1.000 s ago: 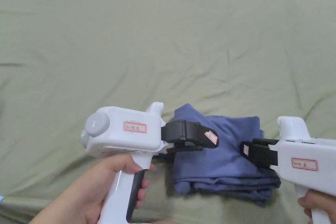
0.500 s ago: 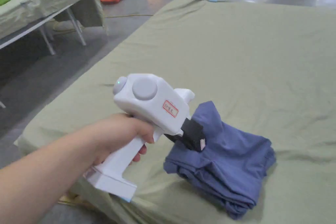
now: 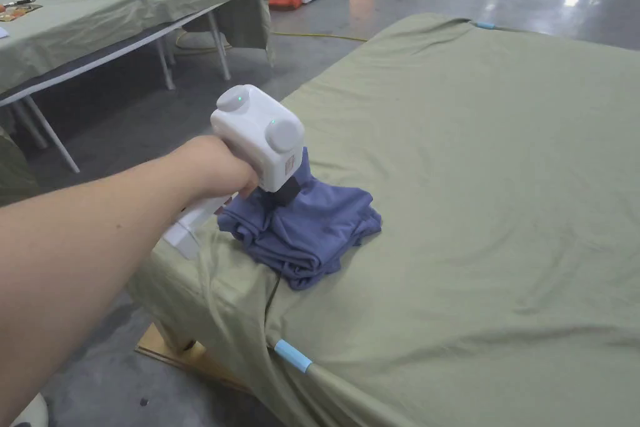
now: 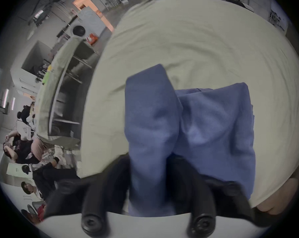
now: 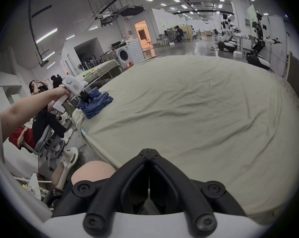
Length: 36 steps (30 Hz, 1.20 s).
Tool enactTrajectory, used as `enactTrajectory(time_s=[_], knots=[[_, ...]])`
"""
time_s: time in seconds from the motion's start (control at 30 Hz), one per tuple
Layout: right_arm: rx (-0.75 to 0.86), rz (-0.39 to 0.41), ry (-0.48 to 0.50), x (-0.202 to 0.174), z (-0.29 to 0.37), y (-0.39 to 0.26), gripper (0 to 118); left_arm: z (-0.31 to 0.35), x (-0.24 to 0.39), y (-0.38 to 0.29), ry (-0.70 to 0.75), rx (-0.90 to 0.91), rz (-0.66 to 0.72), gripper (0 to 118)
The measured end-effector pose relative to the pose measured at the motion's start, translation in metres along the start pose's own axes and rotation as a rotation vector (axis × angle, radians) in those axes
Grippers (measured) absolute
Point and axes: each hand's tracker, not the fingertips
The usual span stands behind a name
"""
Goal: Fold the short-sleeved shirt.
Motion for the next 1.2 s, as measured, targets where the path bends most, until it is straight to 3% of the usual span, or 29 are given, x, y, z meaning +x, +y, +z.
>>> enactTrajectory(time_s=[0.03,0.13,0.23,0.27,0.3,0.33,0.37,0.4,0.5,0.6,0.73,0.83,0.97,1.03,1.2], knots=[[0.009,0.009,-0.007,-0.001,0.003,0.001,3,0.009,0.004,-0.005,0.053,0.037,-0.034,118],[0.068,0.041,-0.053,-0.006,0.010,0.005,3,0.050,0.006,-0.019,-0.030,0.184,-0.030,118],[0.165,0.179,-0.225,0.000,0.022,0.000,3,0.111,0.011,-0.034,-0.132,0.286,0.101,116],[0.176,0.208,-0.261,-0.001,0.026,0.000,3,0.137,0.018,-0.045,-0.185,0.393,0.103,103],[0.190,0.213,-0.280,0.003,0.030,-0.003,3,0.162,0.028,-0.055,-0.204,0.486,0.110,80],[0.201,0.204,-0.286,0.005,0.034,-0.003,3,0.180,0.038,-0.063,-0.190,0.547,0.130,38],[0.230,0.198,-0.307,0.008,0.039,-0.003,3,0.203,0.052,-0.076,-0.171,0.642,0.150,3],[0.269,0.193,-0.338,0.009,0.045,-0.004,3,0.236,0.075,-0.102,-0.165,0.735,0.172,0],[0.365,0.129,-0.404,0.024,0.058,-0.012,3,0.288,0.121,-0.163,-0.221,0.971,0.434,0],[0.460,0.104,-0.475,0.031,0.074,-0.021,3,0.293,0.163,-0.189,-0.270,1.132,0.560,0],[0.519,0.085,-0.557,0.033,0.098,-0.028,3,0.292,0.231,-0.181,-0.214,1.112,0.413,0],[0.562,0.087,-0.590,0.036,0.110,-0.030,3,0.287,0.262,-0.177,-0.276,1.132,0.407,0],[0.599,0.086,-0.643,0.037,0.125,-0.033,3,0.290,0.281,-0.173,-0.317,1.143,0.302,0],[0.603,0.088,-0.661,0.039,0.129,-0.035,3,0.293,0.290,-0.173,-0.261,1.151,0.298,0],[0.621,0.039,-0.690,0.044,0.131,-0.037,3,0.298,0.291,-0.167,-0.278,1.160,0.332,0]])
